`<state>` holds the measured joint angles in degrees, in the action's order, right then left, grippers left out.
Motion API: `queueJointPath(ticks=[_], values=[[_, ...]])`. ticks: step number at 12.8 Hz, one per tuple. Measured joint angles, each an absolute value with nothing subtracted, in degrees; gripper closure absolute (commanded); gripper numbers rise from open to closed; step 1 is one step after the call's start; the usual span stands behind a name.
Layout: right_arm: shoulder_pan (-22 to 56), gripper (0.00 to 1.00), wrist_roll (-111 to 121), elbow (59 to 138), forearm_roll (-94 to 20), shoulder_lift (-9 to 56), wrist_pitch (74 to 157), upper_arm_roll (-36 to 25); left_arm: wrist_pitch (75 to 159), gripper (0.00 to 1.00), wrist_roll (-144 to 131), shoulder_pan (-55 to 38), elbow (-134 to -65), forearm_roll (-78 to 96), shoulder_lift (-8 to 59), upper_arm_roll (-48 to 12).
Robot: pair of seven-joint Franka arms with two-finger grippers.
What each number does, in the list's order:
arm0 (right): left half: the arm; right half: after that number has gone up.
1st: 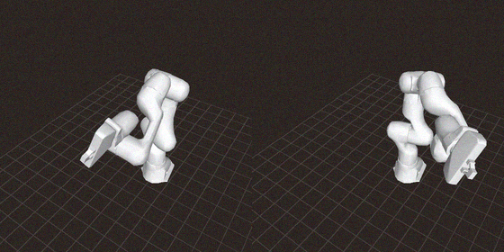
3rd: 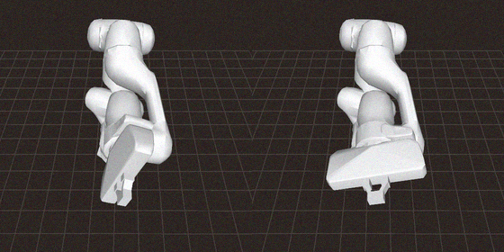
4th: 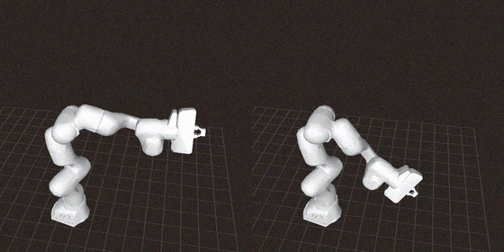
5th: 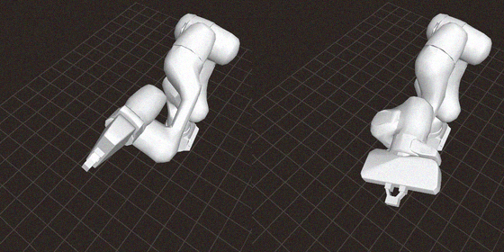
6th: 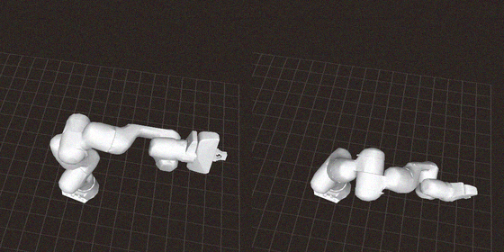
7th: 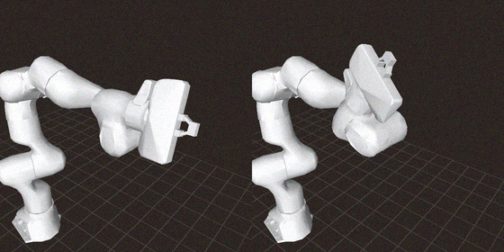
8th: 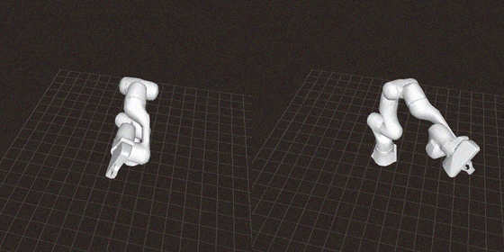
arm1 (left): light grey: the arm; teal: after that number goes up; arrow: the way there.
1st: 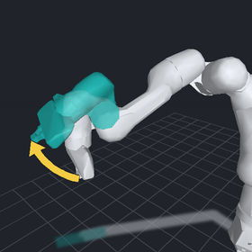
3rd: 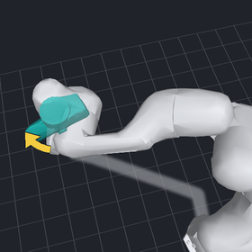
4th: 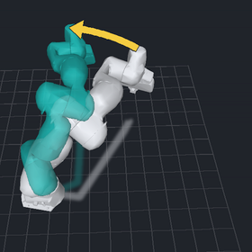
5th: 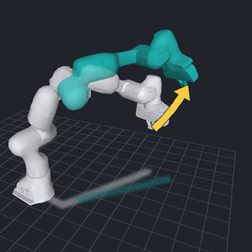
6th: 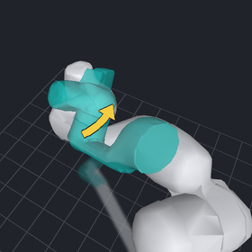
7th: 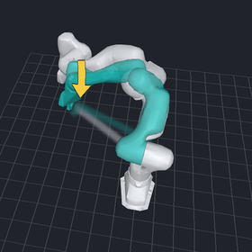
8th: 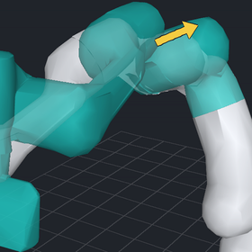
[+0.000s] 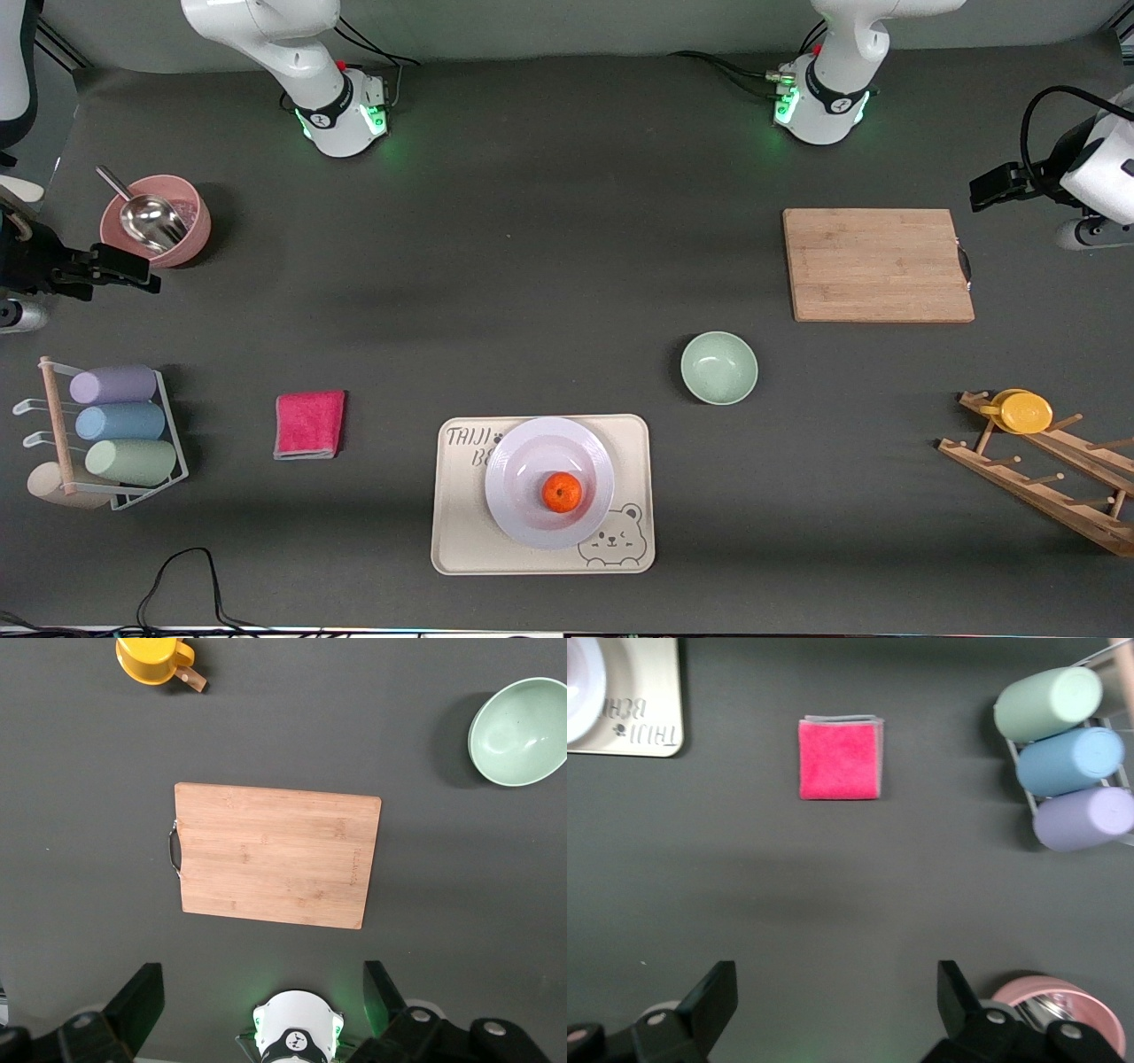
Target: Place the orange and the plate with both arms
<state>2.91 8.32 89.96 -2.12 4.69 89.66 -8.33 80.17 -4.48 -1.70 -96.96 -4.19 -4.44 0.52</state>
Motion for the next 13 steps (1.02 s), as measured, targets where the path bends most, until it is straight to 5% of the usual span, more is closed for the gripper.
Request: queueJointPath(ticks=[13], values=[[2.4, 0.0, 8.1, 89.1, -0.8, 4.5, 88.7, -7.0, 85.3, 0.0, -4.8, -1.4, -97.5, -4.1, -4.8, 0.1]])
